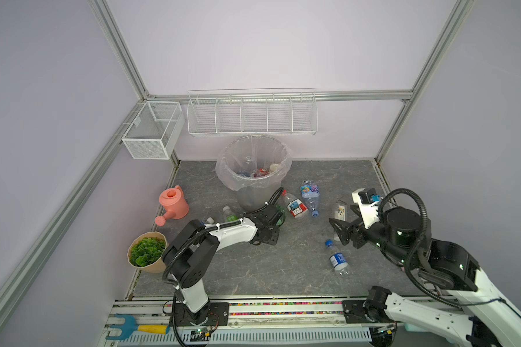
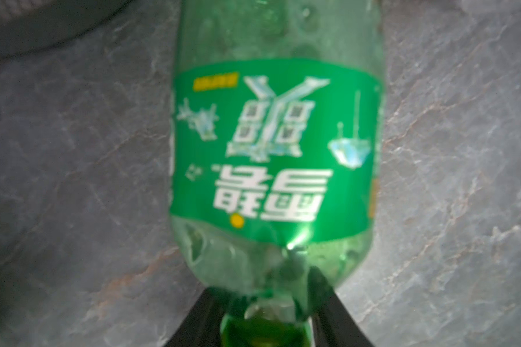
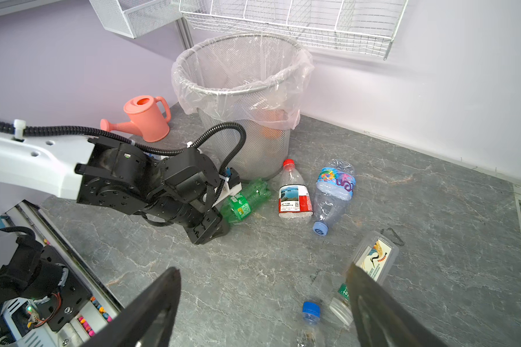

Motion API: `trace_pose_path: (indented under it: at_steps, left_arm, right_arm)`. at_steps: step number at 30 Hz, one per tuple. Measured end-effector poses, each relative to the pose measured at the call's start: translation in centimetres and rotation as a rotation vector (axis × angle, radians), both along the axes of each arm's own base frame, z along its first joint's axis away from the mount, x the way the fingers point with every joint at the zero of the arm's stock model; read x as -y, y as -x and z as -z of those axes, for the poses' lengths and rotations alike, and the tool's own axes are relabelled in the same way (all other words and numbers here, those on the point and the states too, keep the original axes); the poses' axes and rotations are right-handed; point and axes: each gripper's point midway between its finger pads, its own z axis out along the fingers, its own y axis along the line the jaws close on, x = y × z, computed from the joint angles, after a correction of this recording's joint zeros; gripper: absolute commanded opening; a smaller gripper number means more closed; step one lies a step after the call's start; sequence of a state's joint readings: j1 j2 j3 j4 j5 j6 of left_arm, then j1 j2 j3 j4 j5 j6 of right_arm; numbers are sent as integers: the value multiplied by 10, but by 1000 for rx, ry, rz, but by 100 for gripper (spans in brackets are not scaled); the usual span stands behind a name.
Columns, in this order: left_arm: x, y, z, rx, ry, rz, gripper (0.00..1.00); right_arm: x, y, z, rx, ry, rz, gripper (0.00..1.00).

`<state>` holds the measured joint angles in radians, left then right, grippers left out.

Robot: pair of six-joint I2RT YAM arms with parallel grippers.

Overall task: Throw the plastic bottles in the bin
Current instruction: Pick up the plastic bottle from the center of the table.

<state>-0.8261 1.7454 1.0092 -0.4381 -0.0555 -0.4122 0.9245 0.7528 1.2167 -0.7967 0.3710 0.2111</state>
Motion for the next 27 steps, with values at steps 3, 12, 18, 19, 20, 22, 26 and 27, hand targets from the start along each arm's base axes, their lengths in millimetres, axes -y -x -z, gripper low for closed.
trace_pose_path:
  at_steps: [3,12,18,19,20,22,26,27]
  left_arm:
    - [0,1,0,-3,-5,2,23]
    - [1,18,-30,38,-16,42,9]
    - [7,31,-110,164,116,64,5]
    - [7,32,-125,188,141,63,4]
    - [6,33,-140,213,163,63,2]
    - [5,38,-169,259,205,70,2]
    - [3,53,-235,361,307,92,1]
    - [2,57,-251,387,333,95,1]
  right_arm:
    - [2,1,-1,4,-6,6,89]
    - [4,1,-1,2,-7,10,89]
    - [14,2,-2,10,-8,41,89]
    - [16,2,-2,12,-9,51,89]
    - [19,2,-3,14,-11,61,89]
    - [23,3,-3,18,-11,77,89]
    - [31,3,-2,23,-13,108,88]
    - [32,3,-2,24,-13,114,89]
